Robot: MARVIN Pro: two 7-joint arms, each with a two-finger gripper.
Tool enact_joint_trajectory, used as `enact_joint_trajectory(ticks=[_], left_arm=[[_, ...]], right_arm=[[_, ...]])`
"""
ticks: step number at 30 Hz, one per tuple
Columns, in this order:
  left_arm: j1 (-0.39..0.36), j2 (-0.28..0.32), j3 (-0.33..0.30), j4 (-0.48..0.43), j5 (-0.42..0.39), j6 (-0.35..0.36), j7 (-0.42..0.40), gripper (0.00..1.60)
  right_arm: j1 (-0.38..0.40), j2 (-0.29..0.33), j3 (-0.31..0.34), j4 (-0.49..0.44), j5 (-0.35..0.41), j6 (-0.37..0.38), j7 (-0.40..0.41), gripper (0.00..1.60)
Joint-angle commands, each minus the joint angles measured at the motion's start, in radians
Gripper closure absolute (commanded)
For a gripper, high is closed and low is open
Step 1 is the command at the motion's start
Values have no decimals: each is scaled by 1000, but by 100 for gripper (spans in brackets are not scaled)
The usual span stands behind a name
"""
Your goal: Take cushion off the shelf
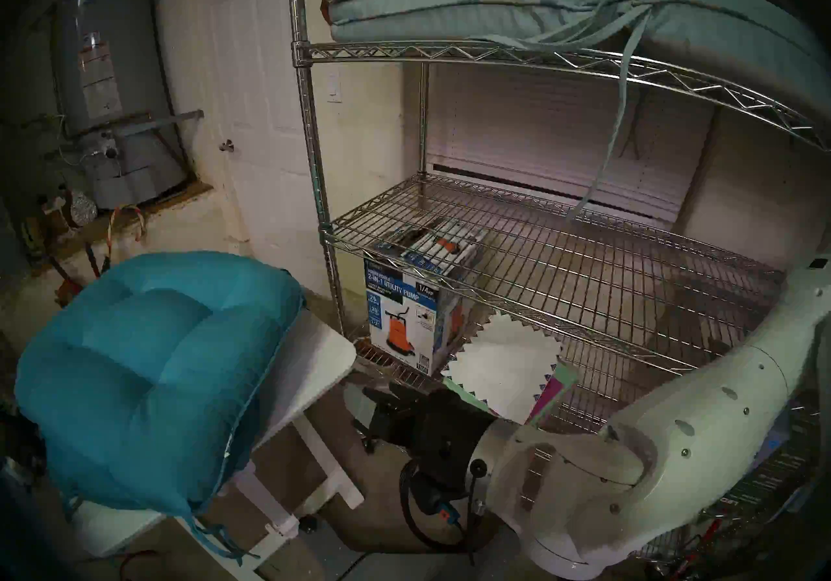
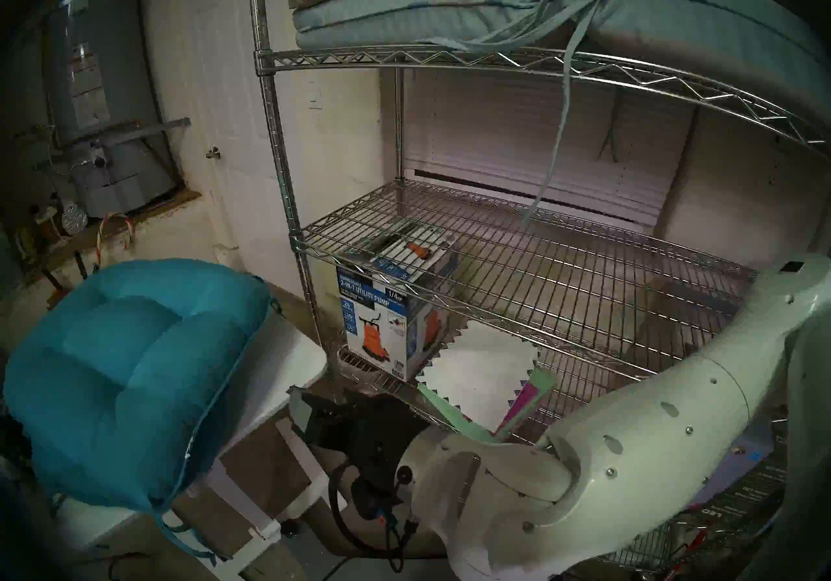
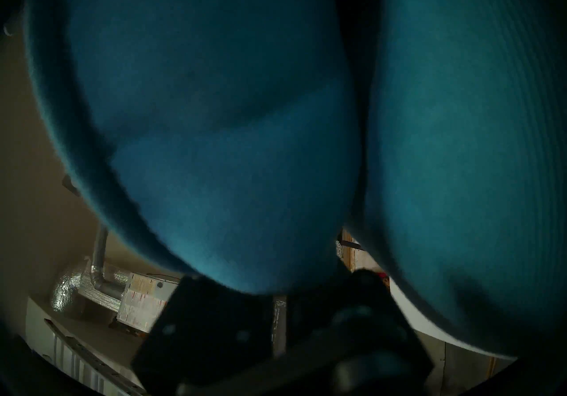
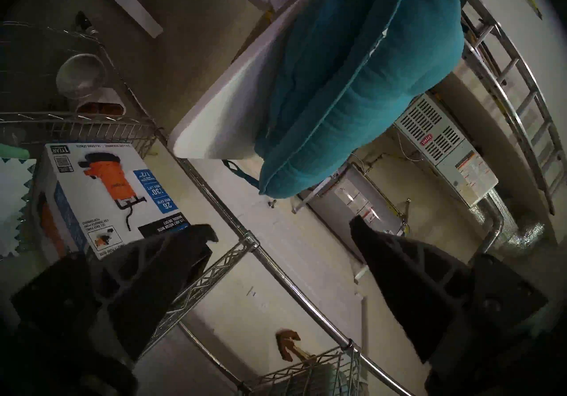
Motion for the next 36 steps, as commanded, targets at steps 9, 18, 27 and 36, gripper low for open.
enact_joint_trajectory(ticks=[9, 18, 27, 36], left_arm=[[74, 8, -49, -93, -53, -2, 105, 0], [105, -5, -78, -150, -77, -2, 86, 0], [129, -17, -118, -209, -98, -2, 63, 0], [106, -23, -160, -203, -137, -2, -2, 0]], right_arm=[[6, 6, 9, -10, -9, 4, -13, 0], [7, 11, 8, -10, -8, 0, -20, 0], [6, 11, 8, -10, -9, 1, -20, 0], [6, 12, 8, -10, -9, 0, -21, 0]])
